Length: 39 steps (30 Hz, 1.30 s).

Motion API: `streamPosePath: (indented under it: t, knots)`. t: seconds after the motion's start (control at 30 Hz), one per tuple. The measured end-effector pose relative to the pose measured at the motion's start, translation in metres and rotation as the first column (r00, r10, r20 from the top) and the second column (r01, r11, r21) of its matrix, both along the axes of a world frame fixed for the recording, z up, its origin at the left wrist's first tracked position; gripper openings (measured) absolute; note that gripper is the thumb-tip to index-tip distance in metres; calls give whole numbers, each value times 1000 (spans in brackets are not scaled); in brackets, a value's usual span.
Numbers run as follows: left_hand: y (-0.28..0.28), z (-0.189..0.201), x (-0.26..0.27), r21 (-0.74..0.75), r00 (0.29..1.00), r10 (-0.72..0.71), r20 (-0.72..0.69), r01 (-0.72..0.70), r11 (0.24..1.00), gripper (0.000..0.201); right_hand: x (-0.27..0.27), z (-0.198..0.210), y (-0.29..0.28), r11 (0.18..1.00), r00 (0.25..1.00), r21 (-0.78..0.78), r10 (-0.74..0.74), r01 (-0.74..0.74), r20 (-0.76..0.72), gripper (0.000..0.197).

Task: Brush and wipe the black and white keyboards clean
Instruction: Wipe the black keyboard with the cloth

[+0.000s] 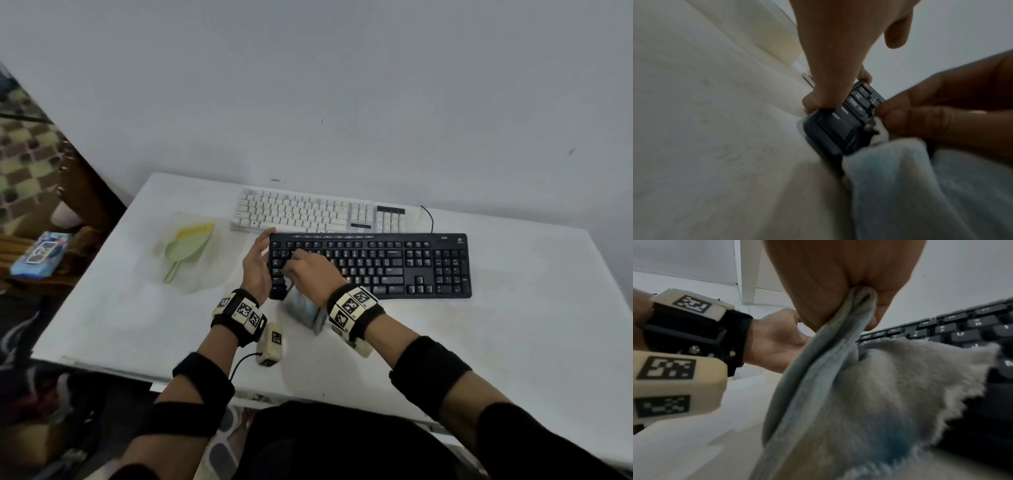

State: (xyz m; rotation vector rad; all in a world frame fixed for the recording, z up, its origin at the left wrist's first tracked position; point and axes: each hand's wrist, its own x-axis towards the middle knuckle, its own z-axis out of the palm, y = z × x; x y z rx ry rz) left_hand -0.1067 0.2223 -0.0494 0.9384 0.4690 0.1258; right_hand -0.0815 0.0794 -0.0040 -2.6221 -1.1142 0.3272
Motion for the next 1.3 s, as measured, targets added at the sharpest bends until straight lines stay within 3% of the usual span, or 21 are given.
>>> streamPosePath:
  t: [0.23, 0.33, 0.5, 0.6, 0.93, 1.03, 1.1, 1.2, 1.3]
  knots:
    - [-5, 3, 1, 54, 1000, -13, -25, 15, 998, 49, 14, -8, -52, 987, 993, -122, -96, 104, 69, 15]
    - [-6, 4, -1, 86, 999, 11, -30, -8, 996, 41, 24, -2, -75, 977, 989, -156, -140, 147, 57, 12]
    - [-10, 5, -3, 109, 999, 35, -30, -31, 994, 31, 15, 8, -31, 1000, 1000, 4, 8, -9, 28, 16]
    - [-8, 8, -4, 91, 999, 22, -42, -18, 996, 28, 11, -2, -10, 1000, 1000, -9, 26, -26, 14, 19]
    - [-4, 12, -3, 77, 998, -24, -65, 29, 997, 40, 11, -23, -89, 968, 968, -2, -250, 250, -2, 11]
    - [-5, 13, -4, 75, 998, -14, -58, 18, 997, 45, 2, -25, -71, 955, 961, 111, -278, 275, 7, 13]
    - [-7, 19, -3, 70, 999, -1, -53, 5, 998, 35, -1, -25, -49, 957, 970, 167, -243, 238, 10, 15]
    - [-7, 24, 7, 65, 1000, 10, -19, -8, 998, 20, 0, -24, -26, 957, 971, 180, -236, 229, 23, 16]
    - [-7, 27, 19, 49, 1000, 4, -16, -3, 999, 29, 8, -23, -32, 942, 947, 128, -319, 310, 48, 17]
